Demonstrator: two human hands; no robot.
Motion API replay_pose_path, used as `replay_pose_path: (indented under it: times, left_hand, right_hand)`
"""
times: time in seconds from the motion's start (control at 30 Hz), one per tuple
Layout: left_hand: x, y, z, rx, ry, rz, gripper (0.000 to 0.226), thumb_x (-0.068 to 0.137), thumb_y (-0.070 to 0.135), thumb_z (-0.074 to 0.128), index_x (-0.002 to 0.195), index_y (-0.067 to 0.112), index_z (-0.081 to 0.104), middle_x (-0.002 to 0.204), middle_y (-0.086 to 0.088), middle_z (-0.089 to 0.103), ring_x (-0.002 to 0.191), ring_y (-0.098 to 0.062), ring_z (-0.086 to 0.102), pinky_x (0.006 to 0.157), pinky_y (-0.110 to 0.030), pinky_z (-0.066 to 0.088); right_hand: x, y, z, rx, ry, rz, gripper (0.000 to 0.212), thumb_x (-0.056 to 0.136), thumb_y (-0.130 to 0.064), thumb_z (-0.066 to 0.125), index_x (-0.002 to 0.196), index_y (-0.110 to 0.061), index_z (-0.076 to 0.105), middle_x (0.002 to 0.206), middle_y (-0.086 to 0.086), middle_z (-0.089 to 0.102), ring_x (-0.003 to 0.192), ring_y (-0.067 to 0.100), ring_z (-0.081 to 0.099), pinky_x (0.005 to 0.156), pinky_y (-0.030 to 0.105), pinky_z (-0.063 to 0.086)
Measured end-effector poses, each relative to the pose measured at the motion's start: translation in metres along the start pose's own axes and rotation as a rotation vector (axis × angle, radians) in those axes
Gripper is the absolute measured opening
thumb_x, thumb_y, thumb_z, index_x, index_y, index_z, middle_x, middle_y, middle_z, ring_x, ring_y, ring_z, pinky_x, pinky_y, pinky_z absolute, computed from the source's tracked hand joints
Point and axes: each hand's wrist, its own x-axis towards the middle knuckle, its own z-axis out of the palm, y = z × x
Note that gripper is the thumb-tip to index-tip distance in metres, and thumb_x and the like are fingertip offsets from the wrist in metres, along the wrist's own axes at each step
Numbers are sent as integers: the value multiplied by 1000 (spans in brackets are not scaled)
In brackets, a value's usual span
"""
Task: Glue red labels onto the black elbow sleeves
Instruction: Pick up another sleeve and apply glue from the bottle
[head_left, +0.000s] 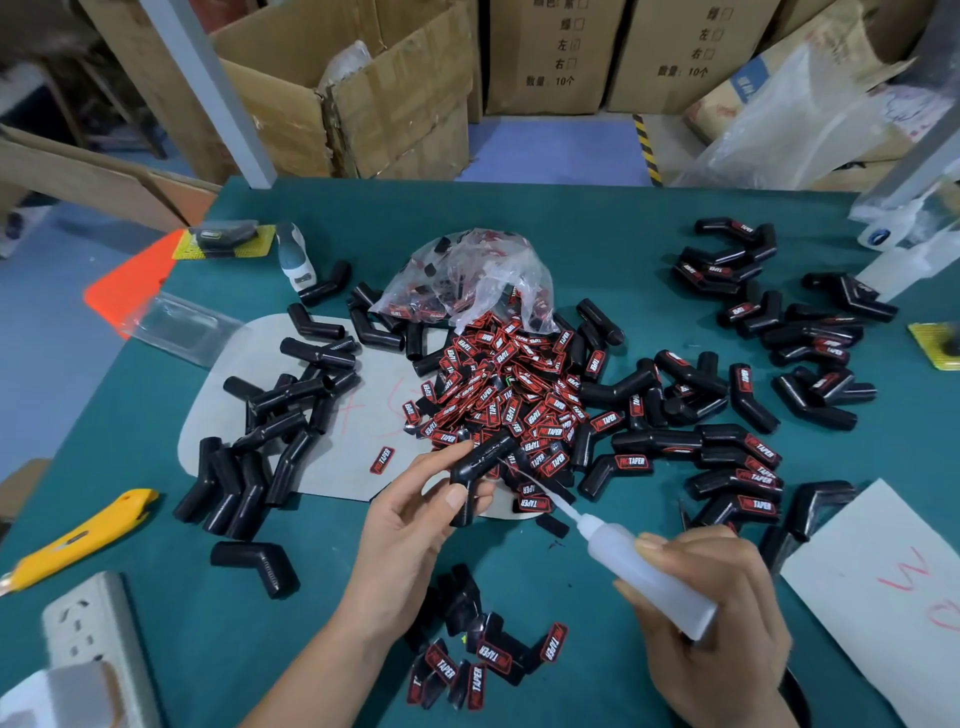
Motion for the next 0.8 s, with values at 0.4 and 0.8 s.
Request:
replay_pose_path:
  times: [0.4, 0.8]
  left_hand:
    - [0, 0, 0, -3, -2, -15, 60, 82, 40, 90, 134, 17, 71, 118, -18, 75, 108, -30, 74, 98, -38, 58]
    - [-1, 0, 2, 19, -3, -6, 60, 78, 41, 93, 130, 18, 74, 124, -19, 72, 108, -34, 74, 96, -37, 58]
  right_hand:
    - [-1, -4, 2, 10, -12, -7, 18, 102, -25, 66, 120, -23, 66, 101, -3, 55, 83, 13, 55, 82, 19, 46]
    - [1, 4, -2, -1, 13, 0, 22, 103, -29, 66, 117, -13, 63, 102, -1, 56, 88, 9, 59, 79, 22, 47]
